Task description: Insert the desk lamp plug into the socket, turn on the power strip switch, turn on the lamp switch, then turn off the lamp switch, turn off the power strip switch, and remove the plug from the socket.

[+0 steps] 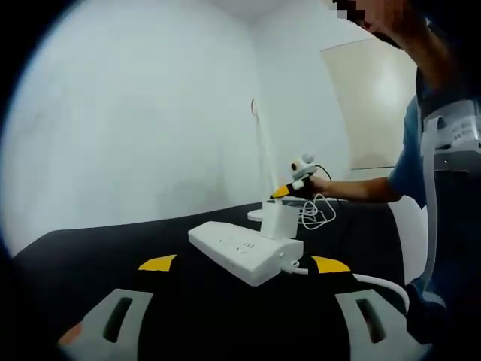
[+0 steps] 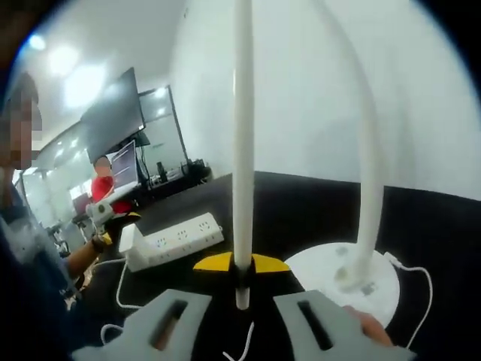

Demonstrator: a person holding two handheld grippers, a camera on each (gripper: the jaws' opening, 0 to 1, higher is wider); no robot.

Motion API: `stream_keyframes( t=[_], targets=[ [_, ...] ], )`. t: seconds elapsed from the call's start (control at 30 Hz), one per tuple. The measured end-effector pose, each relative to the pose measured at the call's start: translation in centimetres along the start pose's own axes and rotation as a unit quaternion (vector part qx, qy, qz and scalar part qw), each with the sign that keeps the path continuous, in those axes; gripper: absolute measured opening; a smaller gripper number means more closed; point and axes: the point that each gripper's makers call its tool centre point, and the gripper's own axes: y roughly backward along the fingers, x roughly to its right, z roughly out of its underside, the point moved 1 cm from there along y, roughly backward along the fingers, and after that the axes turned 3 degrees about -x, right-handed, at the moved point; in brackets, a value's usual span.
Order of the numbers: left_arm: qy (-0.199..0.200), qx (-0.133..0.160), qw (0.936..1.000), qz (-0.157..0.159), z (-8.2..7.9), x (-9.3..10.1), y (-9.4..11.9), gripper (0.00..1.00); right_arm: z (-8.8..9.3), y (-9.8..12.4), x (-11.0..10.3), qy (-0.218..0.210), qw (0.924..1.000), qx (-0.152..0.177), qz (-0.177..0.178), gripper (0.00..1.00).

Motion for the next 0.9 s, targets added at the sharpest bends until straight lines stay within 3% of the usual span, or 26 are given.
stream_keyframes(
  t=[0.9],
  targets=[
    [0.003,-0.006,1.0,-0.002,0.3,-0.2,-0.1,0.66,0.1,-0.1,2.2,0.023,0.9994,0.0,0.024,0.1]
  ],
)
